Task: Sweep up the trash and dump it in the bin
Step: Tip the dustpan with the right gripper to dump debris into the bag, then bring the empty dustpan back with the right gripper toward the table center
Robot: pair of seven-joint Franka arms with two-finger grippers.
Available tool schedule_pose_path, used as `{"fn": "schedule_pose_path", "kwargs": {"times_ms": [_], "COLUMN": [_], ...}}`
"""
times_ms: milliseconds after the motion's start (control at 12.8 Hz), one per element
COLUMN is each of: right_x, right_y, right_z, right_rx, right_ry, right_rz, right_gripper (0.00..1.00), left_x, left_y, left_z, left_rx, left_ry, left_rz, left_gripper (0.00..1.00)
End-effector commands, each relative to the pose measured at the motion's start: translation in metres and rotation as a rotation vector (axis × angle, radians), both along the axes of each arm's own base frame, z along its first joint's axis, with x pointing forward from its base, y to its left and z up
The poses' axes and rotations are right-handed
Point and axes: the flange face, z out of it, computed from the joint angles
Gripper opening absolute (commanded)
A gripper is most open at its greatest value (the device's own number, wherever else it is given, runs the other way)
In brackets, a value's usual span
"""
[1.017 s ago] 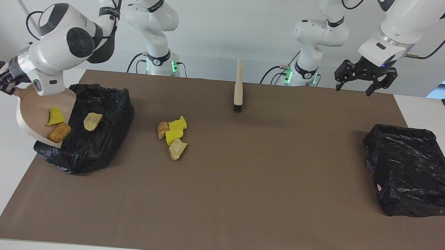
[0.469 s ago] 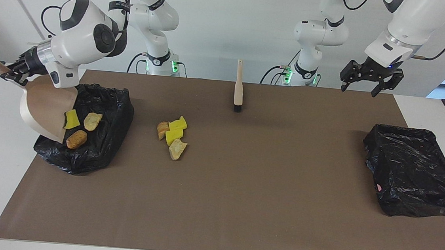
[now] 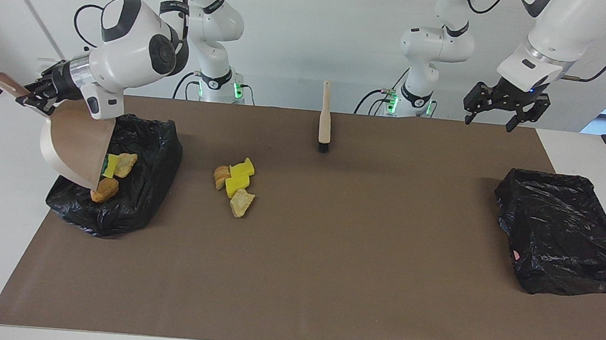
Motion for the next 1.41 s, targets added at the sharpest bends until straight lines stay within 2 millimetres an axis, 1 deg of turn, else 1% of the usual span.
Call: {"fn": "schedule_pose_path", "kwargs": {"times_ms": [0, 78, 313, 469, 548, 626, 704, 861, 939, 1017, 1174, 1330], "right_x": [-0.004, -0.006, -0.012, -0.017, -0.02, -0.017, -0.016, -0.011, -0.009, -0.008, -0.003, 0.003], "right_y": [0.042, 0.06, 0.088, 0.111, 0.117, 0.125, 0.13, 0.137, 0.139, 0.142, 0.152, 0.162], "right_z": [0.02, 0.024, 0.035, 0.037, 0.038, 0.033, 0.035, 0.032, 0.026, 0.027, 0.021, 0.014], "right_rx": [-0.043, -0.041, 0.016, 0.049, 0.075, 0.105, 0.143, 0.204, 0.227, 0.259, 0.334, 0.4], "right_ry": [-0.025, -0.027, -0.09, -0.14, -0.172, -0.201, -0.241, -0.286, -0.31, -0.363, -0.453, -0.515], "right_rz": [-0.01, -0.007, -0.048, -0.072, -0.103, -0.138, -0.185, -0.252, -0.281, -0.319, -0.41, -0.474], "right_gripper": [0.0, 0.0, 0.0, 0.0, 0.0, 0.0, 0.0, 0.0, 0.0, 0.0, 0.0, 0.0], "left_x": [0.002, 0.002, 0.0, 0.0, 0.001, 0.0, 0.0, -0.001, -0.001, 0.001, 0.003, 0.004], "left_y": [0.012, 0.012, 0.01, 0.014, 0.013, 0.014, 0.015, 0.011, 0.011, 0.012, 0.015, 0.013], "left_z": [0.003, 0.004, 0.003, 0.004, 0.003, 0.003, 0.004, 0.002, 0.001, 0.001, 0.002, -0.001], "left_rx": [0.016, 0.016, 0.018, 0.018, 0.018, 0.019, 0.019, 0.019, 0.021, 0.023, 0.046, 0.046], "left_ry": [-0.002, -0.004, 0.0, -0.001, 0.0, 0.001, 0.001, 0.005, 0.006, 0.005, -0.003, 0.011], "left_rz": [-0.014, -0.014, -0.011, -0.005, -0.005, -0.003, -0.002, -0.008, -0.008, -0.007, -0.009, -0.013], "left_gripper": [1.0, 1.0, 1.0, 1.0, 1.0, 1.0, 1.0, 1.0, 1.0, 1.0, 1.0, 1.0]}}
